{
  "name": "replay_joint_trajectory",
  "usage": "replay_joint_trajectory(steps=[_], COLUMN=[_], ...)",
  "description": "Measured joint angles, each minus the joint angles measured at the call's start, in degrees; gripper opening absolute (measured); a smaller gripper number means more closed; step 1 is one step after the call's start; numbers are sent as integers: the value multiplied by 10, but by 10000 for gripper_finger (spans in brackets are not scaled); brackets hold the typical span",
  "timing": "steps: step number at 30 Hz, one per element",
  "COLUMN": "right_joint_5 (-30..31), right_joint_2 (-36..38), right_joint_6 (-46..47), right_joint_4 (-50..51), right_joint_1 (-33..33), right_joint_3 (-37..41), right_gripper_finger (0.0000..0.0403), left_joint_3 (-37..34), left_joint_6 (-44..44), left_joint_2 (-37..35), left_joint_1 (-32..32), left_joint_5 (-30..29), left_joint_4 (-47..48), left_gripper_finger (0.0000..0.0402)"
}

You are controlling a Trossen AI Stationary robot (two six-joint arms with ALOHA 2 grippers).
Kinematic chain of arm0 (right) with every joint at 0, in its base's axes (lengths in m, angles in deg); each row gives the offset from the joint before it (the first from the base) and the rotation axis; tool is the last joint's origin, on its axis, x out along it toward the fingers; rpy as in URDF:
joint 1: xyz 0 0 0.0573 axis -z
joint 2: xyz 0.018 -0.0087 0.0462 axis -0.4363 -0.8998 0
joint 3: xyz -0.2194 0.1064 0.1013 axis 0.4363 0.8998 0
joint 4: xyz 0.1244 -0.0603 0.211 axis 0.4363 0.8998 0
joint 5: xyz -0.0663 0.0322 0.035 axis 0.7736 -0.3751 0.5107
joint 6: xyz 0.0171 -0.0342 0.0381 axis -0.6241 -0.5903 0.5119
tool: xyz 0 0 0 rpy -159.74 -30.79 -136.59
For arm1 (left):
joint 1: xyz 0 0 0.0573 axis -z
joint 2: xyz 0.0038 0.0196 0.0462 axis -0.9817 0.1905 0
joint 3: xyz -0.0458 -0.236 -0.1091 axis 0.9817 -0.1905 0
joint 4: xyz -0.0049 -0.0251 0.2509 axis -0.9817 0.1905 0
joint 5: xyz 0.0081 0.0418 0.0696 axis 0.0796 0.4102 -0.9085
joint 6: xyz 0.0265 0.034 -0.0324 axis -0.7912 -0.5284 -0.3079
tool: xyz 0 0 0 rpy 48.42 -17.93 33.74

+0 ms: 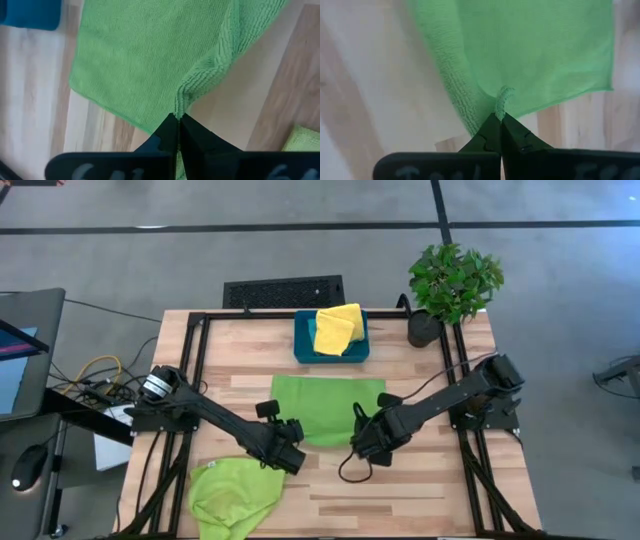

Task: Fold microfiber towels
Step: Fold the green microfiber cloth

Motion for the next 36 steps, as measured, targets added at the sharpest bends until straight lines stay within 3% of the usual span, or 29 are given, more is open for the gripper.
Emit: replay_joint_trajectory(steps=[17,27,36], right_joint_5=[188,242,244], right_joint_2=[0,0,0], right_joint_6=[54,105,108], right_joint_4=[5,8,2], right_joint_1=[41,96,110], right_joint_3=[16,75,95], right_gripper_finger=[13,13,13], left_joint_3=[-8,-59,-82], left_joint_6=[55,62,-24], left_joint_2=[1,1,1], left_joint_1=[-90,-155,-193], left_joint_5=[-80,-107,-104], left_joint_4=[13,5,-67], left_gripper_finger=[0,0,5])
